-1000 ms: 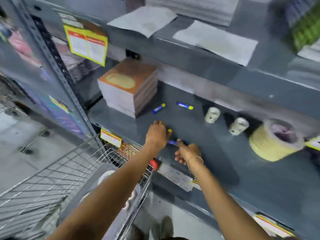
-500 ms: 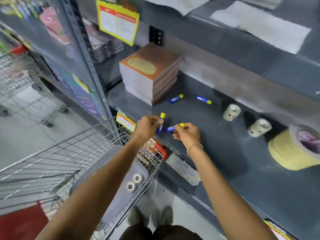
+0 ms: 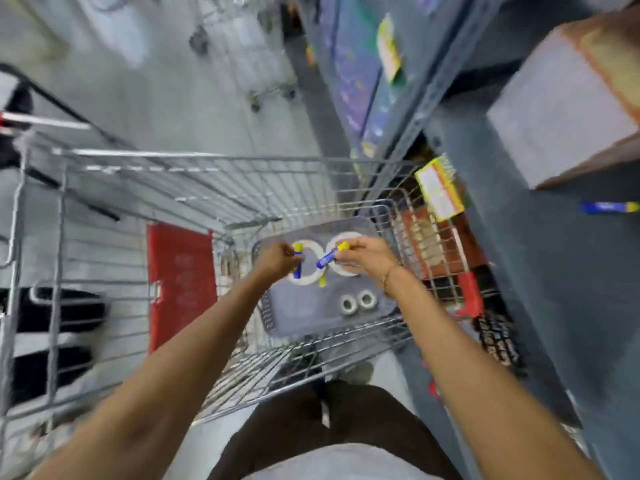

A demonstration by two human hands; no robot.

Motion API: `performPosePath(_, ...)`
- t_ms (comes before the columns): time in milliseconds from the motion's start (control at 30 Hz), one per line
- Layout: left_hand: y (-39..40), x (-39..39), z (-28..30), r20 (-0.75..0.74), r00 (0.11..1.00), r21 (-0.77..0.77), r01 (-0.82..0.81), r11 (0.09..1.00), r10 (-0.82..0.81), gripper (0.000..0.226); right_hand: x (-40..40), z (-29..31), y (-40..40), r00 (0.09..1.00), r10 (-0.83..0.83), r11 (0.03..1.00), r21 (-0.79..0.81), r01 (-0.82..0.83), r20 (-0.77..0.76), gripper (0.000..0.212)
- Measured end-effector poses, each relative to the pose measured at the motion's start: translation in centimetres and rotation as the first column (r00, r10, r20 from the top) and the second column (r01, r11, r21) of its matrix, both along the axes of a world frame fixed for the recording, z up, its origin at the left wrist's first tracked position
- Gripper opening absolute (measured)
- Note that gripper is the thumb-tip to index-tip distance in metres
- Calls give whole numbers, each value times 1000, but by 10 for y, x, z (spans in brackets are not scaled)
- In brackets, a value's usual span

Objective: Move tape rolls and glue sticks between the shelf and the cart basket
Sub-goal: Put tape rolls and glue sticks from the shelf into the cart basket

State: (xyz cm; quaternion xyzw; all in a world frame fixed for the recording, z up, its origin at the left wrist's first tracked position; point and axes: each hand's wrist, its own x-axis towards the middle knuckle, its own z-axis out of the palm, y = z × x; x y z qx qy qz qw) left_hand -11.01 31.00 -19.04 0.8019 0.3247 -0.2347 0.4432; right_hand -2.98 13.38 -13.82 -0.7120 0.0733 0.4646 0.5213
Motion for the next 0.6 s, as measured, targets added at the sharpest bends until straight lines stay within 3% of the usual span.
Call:
performPosePath(167,11,-31,-62,-209,969,67,145,987,-128,37,-30,-103,39,932,350,893,-334,-302,91,25)
performPosePath(300,14,-48,-110,-276,942,74,219,973,-191,39,-54,-158,58,885,453,781,-432,-451,-106,37)
performPosePath(433,5,-62,-147,-326,928,64,214,975,-182,36,-73,-194,78,843,511,695,-495,-522,-171,43)
performPosePath(600,0,-73,-163,-369,910,47,223,974,-190,28,-90,-211,88,755,626,569,-547,-614,-196,17)
